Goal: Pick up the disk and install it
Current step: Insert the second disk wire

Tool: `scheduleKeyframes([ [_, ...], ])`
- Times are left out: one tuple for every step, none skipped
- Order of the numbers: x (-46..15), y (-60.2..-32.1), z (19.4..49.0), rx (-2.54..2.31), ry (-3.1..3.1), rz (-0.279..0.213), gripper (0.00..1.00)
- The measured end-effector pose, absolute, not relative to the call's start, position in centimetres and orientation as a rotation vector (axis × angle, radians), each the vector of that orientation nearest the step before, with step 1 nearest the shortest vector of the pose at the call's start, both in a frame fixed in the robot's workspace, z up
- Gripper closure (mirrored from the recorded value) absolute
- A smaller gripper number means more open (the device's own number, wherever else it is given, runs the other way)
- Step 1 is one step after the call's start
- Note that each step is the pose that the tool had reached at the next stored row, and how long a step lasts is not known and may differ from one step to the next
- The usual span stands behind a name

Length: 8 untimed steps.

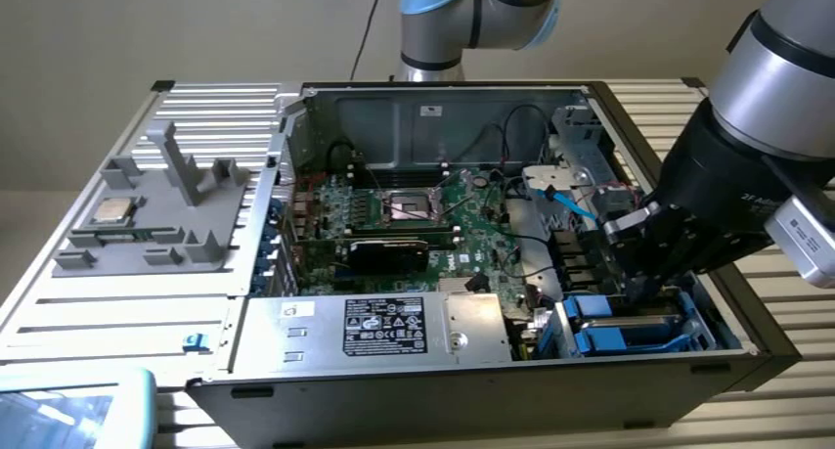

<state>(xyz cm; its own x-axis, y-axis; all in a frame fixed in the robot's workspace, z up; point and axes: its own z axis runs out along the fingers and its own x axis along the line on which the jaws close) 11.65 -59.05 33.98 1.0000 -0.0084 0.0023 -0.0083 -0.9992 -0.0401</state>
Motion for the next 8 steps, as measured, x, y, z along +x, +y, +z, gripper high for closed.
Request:
scheduleKeyframes([
  [11.7,-59.1,33.9,-3.102,0.013,-0.004,0.89],
  [11.7,-59.1,33.9,-3.102,0.013,-0.004,0.89],
  [11.7,-59.1,33.8,-3.102,0.013,-0.004,0.89],
  [11.7,-59.1,33.8,-3.102,0.013,-0.004,0.89],
  [11.7,-59.1,33.8,-3.102,0.013,-0.004,0.89],
  [11.7,-59.1,34.0,-3.1,0.013,-0.003,0.89],
  [11.8,-59.1,34.3,-3.099,0.013,-0.003,0.89],
  [11.9,-59.1,34.8,-3.101,0.013,-0.003,0.89],
])
